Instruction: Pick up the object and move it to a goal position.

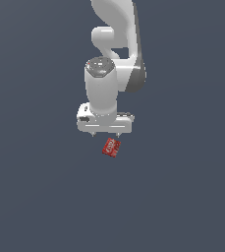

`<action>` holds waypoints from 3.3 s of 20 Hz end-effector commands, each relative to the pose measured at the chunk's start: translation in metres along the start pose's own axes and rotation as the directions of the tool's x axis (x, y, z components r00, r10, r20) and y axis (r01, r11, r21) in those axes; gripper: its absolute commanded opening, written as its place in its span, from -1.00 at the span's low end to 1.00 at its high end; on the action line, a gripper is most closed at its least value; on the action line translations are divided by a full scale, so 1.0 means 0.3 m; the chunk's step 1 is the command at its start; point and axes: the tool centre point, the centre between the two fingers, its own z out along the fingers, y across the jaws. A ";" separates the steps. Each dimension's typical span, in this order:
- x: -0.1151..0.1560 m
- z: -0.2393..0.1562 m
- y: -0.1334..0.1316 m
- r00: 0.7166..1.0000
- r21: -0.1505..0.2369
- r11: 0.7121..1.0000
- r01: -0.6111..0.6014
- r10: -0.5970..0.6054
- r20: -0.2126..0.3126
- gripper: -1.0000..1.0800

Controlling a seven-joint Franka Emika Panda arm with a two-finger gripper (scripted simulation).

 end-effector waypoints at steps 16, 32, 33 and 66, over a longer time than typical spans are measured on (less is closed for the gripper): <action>-0.030 0.146 -0.030 0.991 -0.001 0.991 -0.135 0.135 0.003 0.92; -0.100 0.354 -0.071 0.945 -0.013 0.945 -0.328 0.328 0.004 0.92; -0.100 0.356 -0.071 0.944 -0.013 0.944 -0.329 0.329 0.004 0.92; -0.103 0.519 -0.082 0.945 -0.011 0.945 -0.327 0.327 0.004 -1.00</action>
